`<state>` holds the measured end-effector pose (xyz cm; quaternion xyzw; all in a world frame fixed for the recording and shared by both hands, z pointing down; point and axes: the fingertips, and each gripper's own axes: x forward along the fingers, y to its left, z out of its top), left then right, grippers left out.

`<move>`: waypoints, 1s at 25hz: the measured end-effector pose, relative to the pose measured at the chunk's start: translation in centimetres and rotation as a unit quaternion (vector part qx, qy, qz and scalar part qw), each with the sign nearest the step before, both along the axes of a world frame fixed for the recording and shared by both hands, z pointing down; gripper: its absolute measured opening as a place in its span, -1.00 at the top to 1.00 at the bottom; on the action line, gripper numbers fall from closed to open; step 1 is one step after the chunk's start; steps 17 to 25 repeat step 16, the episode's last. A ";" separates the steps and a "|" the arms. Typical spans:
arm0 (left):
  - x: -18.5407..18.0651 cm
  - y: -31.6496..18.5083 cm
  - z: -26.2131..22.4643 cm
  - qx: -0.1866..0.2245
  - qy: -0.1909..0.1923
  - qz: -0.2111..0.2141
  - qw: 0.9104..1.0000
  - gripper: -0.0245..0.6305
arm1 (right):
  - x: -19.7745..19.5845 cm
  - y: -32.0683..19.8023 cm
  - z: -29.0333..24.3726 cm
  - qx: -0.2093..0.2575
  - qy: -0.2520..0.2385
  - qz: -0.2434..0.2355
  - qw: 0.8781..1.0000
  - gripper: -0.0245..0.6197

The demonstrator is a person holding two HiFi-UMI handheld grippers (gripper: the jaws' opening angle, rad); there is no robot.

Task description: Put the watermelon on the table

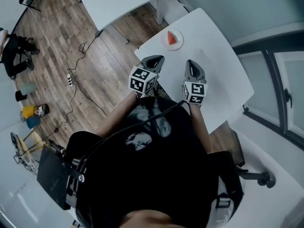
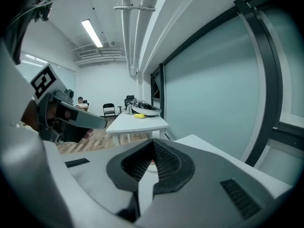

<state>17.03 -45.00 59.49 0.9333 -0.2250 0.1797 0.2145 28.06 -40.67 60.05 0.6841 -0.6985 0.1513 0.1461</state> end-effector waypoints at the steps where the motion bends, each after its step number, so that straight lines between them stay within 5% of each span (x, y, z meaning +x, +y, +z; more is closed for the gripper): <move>1: 0.1 0.1 -0.1 0.004 -0.002 -0.001 1.000 0.91 | -0.3 0.1 -0.2 0.002 0.003 -0.005 1.000 0.90; 7: -0.3 0.5 -0.9 0.031 -0.007 -0.011 0.999 0.91 | -0.7 0.4 -0.2 0.003 0.000 -0.015 1.000 0.90; 25: -1.9 1.3 -0.4 0.021 -0.021 -0.025 0.999 0.91 | -0.5 1.0 0.2 0.004 -0.020 -0.011 1.000 0.90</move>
